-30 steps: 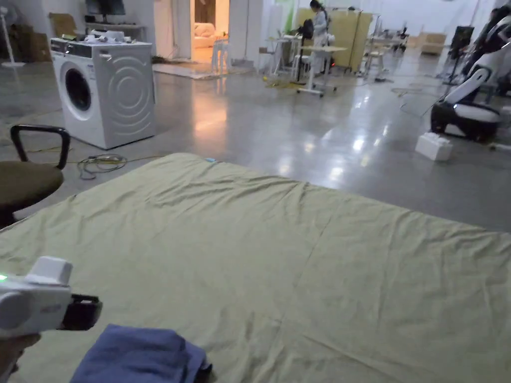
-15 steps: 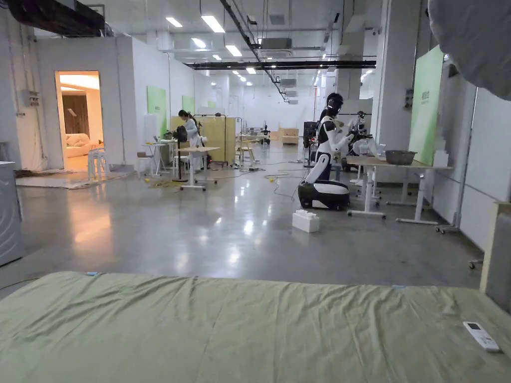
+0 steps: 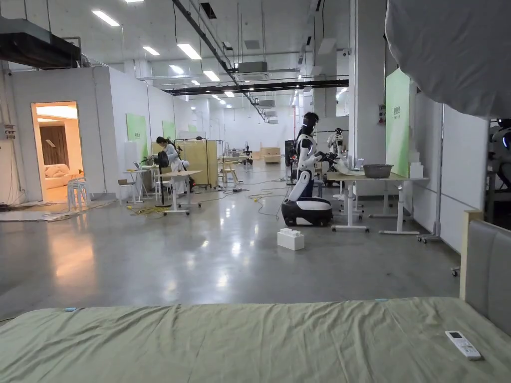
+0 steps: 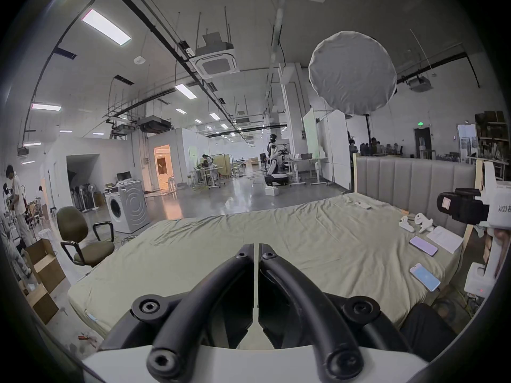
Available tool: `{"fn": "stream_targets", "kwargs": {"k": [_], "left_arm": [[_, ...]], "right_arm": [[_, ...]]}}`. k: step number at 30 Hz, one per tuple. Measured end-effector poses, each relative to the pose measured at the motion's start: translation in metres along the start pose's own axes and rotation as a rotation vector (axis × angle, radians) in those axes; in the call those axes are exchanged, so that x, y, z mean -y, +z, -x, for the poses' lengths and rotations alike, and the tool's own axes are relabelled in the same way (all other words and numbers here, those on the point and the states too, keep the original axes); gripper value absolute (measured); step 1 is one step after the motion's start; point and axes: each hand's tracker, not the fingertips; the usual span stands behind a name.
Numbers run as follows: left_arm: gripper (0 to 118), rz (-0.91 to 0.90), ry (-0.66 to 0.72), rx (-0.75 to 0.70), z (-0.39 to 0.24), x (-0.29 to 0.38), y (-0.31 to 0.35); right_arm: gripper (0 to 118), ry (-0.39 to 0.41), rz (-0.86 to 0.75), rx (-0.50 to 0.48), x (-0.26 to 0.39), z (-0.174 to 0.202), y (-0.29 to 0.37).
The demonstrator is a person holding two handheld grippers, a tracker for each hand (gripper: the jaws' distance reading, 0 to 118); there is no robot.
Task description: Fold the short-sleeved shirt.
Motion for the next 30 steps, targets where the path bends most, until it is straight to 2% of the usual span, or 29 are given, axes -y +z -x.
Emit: {"fn": "stream_targets", "kwargs": {"k": [10,19,20,21,22,23,24,25,26,27,28,29,30], "left_arm": [[2,-0.039,0.090,0.085,-0.002,-0.008,-0.011],[3,-0.050,0.133,0.111,0.000,-0.012,-0.021],[4,-0.051,0.137,0.113,0.000,-0.012,-0.021],[10,-0.052,0.136,0.112,-0.001,-0.012,-0.022],[21,-0.053,0.129,0.105,-0.001,-0.012,-0.022],[32,-0.054,0.119,0.098,-0.002,-0.012,-0.022],[37,-0.056,0.110,0.094,-0.002,-0.011,-0.022],[37,-0.055,0.109,0.094,-0.002,-0.012,-0.022],[57,-0.051,0.114,0.097,-0.001,-0.013,-0.022],[68,-0.053,0.119,0.099,0.000,-0.013,-0.022],[73,-0.063,0.121,0.095,0.000,-0.013,-0.020],[77,-0.072,0.121,0.089,0.000,-0.014,-0.019],[81,-0.075,0.118,0.084,0.001,-0.014,-0.019]], "right_arm": [[1,0.027,0.016,0.020,-0.005,0.006,-0.008],[1,-0.002,0.020,0.028,-0.008,0.003,-0.015],[1,-0.004,0.021,0.026,-0.008,0.003,-0.016],[2,-0.005,0.023,0.025,-0.009,0.004,-0.016],[11,-0.003,0.027,0.023,-0.010,0.005,-0.017],[31,0.001,0.032,0.022,-0.011,0.005,-0.018],[39,0.003,0.040,0.020,-0.011,0.005,-0.019],[39,0.005,0.044,0.020,-0.011,0.005,-0.020],[70,0.007,0.048,0.019,-0.012,0.005,-0.020],[87,0.011,0.046,0.020,-0.013,0.006,-0.021],[99,0.013,0.041,0.021,-0.014,0.007,-0.021],[108,0.011,0.035,0.018,-0.014,0.007,-0.020],[110,0.009,0.028,0.014,-0.015,0.007,-0.019]]}}
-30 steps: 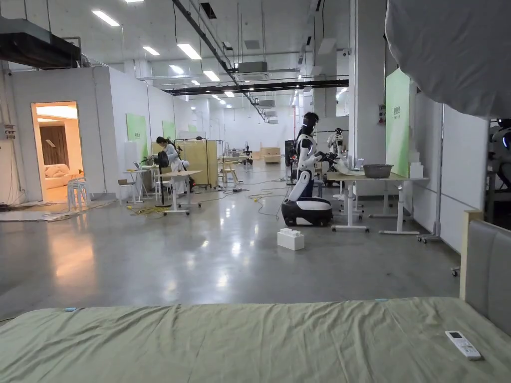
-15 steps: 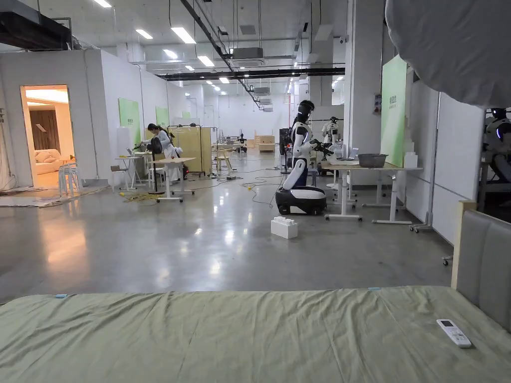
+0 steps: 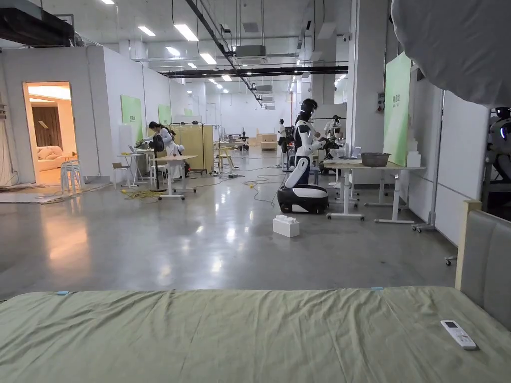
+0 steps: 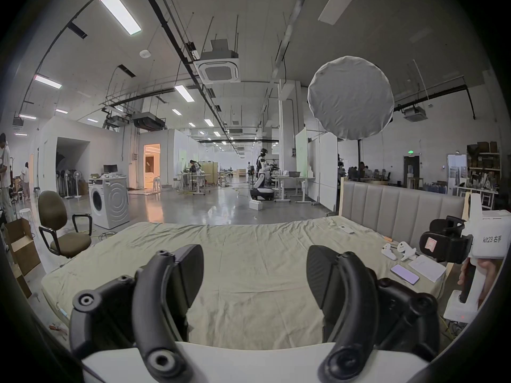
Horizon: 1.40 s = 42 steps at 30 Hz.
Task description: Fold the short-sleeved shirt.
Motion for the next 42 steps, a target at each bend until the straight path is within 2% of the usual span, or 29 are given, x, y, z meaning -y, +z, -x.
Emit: {"fn": "stream_targets", "kwargs": {"k": [1,3,4,7,14,19,23,30,42], "left_arm": [[86,-0.002,-0.007,-0.004,0.000,-0.001,0.000],[113,-0.012,-0.033,-0.005,-0.002,0.000,-0.001],[118,-0.021,-0.044,0.001,-0.002,0.000,-0.001],[118,-0.044,-0.042,0.008,-0.006,-0.002,0.003],[118,-0.032,-0.077,-0.025,-0.009,-0.002,0.002],[118,-0.023,-0.008,-0.039,0.000,-0.002,0.001],[118,-0.026,0.006,-0.043,0.002,-0.001,0.003],[118,-0.012,0.000,-0.047,0.003,0.001,0.002],[118,-0.001,-0.008,-0.029,-0.002,0.001,0.002]], "right_arm": [[110,-0.001,-0.006,-0.006,-0.001,0.000,0.000],[113,0.004,-0.008,-0.006,-0.003,0.002,-0.001],[117,0.012,-0.005,0.002,-0.003,0.004,-0.002],[118,0.056,-0.031,0.004,-0.001,0.006,0.000],[118,0.079,-0.003,0.008,-0.001,0.009,-0.002],[118,0.056,0.038,0.005,-0.001,0.008,-0.009],[118,0.102,0.013,0.014,0.000,0.011,-0.009],[118,0.040,0.029,0.006,0.003,0.007,-0.008],[118,0.048,0.011,0.009,-0.003,0.009,-0.003]]}}
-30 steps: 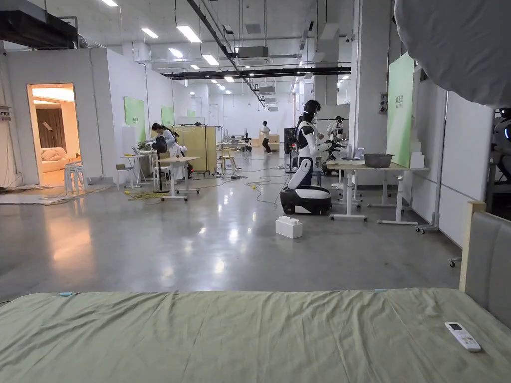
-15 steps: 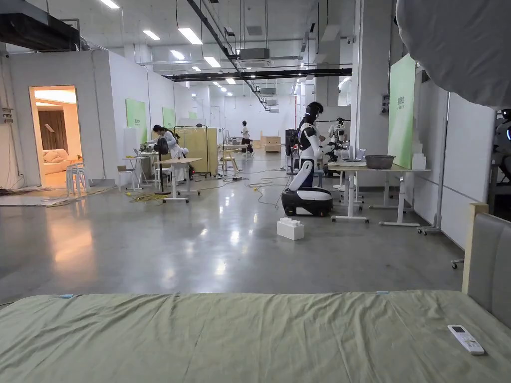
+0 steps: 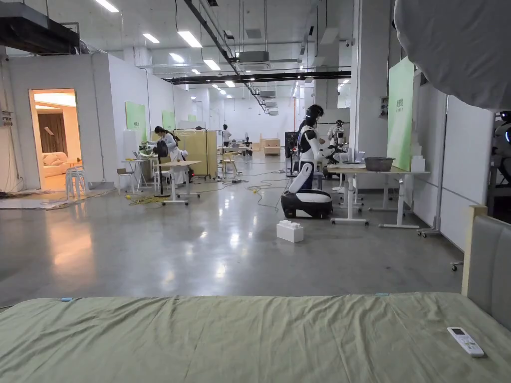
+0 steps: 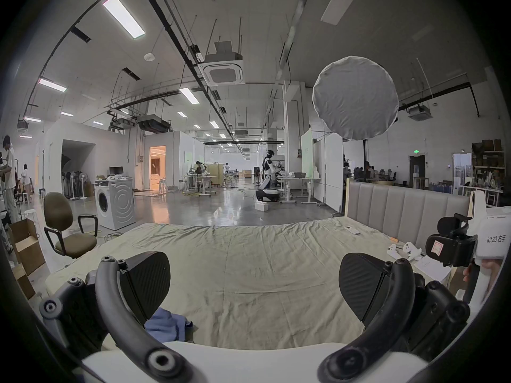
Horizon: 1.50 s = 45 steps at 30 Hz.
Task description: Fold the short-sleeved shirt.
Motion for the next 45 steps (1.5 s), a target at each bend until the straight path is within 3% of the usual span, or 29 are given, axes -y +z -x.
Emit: {"fn": "stream_targets", "kwargs": {"k": [12,19,21,24,27,38,45], "left_arm": [[118,0.018,0.009,0.011,0.000,0.002,-0.002],[118,0.014,0.009,0.009,0.000,0.000,-0.002],[118,0.019,0.019,0.012,0.001,-0.003,-0.001],[118,0.009,0.030,0.025,0.001,-0.008,0.001],[118,0.004,0.027,0.029,0.000,-0.009,0.001],[118,0.027,0.029,0.051,0.000,-0.010,0.000],[118,0.020,0.036,0.056,0.000,-0.012,0.001]], "right_arm": [[118,-0.014,-0.008,0.010,-0.002,0.000,0.002],[118,-0.132,-0.002,-0.012,0.000,-0.014,0.000],[118,-0.200,0.059,-0.028,0.002,-0.017,-0.003],[118,-0.198,0.074,0.029,-0.010,-0.014,-0.007],[118,-0.236,0.129,-0.014,-0.014,-0.010,-0.010],[118,-0.489,0.165,-0.001,-0.039,-0.013,0.000],[118,-0.513,0.183,0.064,-0.037,-0.021,0.003]]}}
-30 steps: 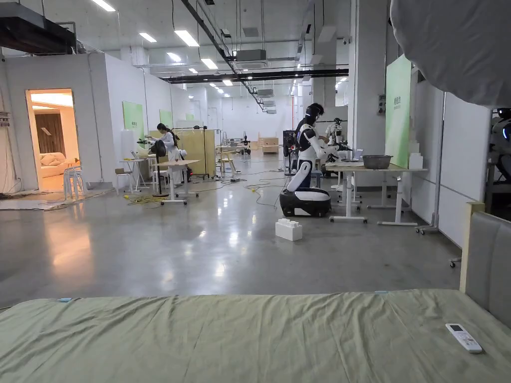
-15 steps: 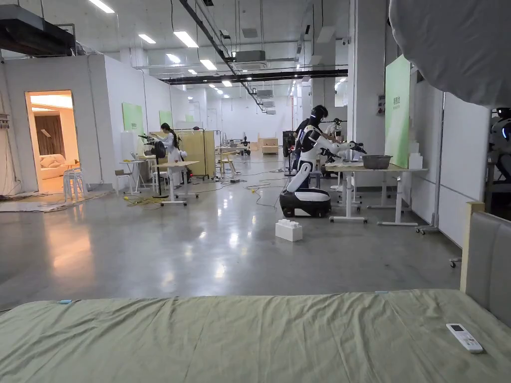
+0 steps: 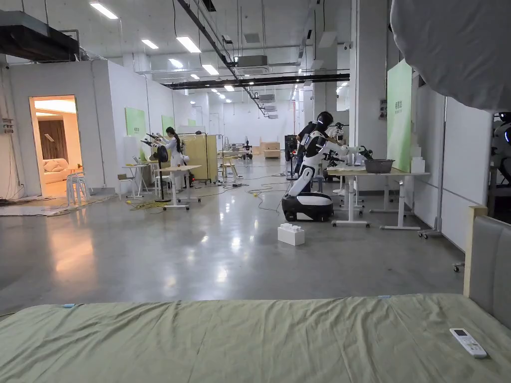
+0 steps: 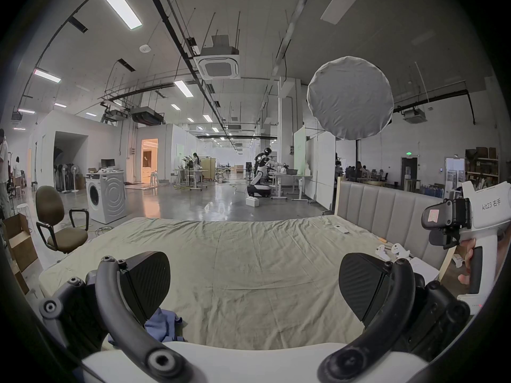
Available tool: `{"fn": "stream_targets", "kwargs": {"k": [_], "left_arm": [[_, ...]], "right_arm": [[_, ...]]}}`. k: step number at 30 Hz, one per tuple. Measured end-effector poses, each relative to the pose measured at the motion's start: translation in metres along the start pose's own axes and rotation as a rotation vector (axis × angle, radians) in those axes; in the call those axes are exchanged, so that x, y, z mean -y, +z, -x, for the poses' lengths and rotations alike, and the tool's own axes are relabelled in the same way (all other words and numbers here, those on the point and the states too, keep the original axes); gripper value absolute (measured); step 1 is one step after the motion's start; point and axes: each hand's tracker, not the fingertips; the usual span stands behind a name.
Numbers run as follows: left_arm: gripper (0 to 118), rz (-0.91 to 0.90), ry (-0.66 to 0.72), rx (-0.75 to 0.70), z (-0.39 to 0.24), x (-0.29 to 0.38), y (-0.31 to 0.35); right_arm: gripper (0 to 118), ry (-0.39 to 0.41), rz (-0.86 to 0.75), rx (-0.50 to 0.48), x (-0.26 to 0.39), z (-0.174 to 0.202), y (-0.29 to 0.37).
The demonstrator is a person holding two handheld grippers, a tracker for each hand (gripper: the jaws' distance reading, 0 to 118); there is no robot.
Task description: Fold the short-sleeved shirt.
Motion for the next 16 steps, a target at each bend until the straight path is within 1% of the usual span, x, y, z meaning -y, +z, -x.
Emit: {"fn": "stream_targets", "kwargs": {"k": [2,4,9,10,12,15,16], "left_arm": [[118,-0.005,-0.002,0.002,-0.002,-0.001,0.001],[118,-0.009,-0.003,0.003,-0.002,-0.002,0.001],[118,-0.012,-0.002,0.003,-0.003,-0.002,0.001],[118,-0.012,0.000,0.001,-0.004,-0.003,0.002],[118,-0.016,-0.001,-0.001,-0.004,-0.003,0.002],[118,-0.028,-0.001,-0.003,-0.005,-0.003,0.002],[118,-0.032,-0.002,-0.004,-0.005,-0.003,0.002]], "right_arm": [[118,0.023,-0.016,0.051,0.000,0.002,0.000],[118,0.049,-0.034,0.080,0.000,0.003,0.000],[118,0.060,-0.064,0.075,-0.001,0.002,0.001],[118,0.065,-0.079,0.058,0.000,0.001,0.001],[118,0.115,-0.073,-0.042,0.002,-0.003,-0.001],[118,0.229,-0.143,-0.183,0.010,-0.007,0.000],[118,0.273,-0.170,-0.178,0.014,-0.007,0.002]]}}
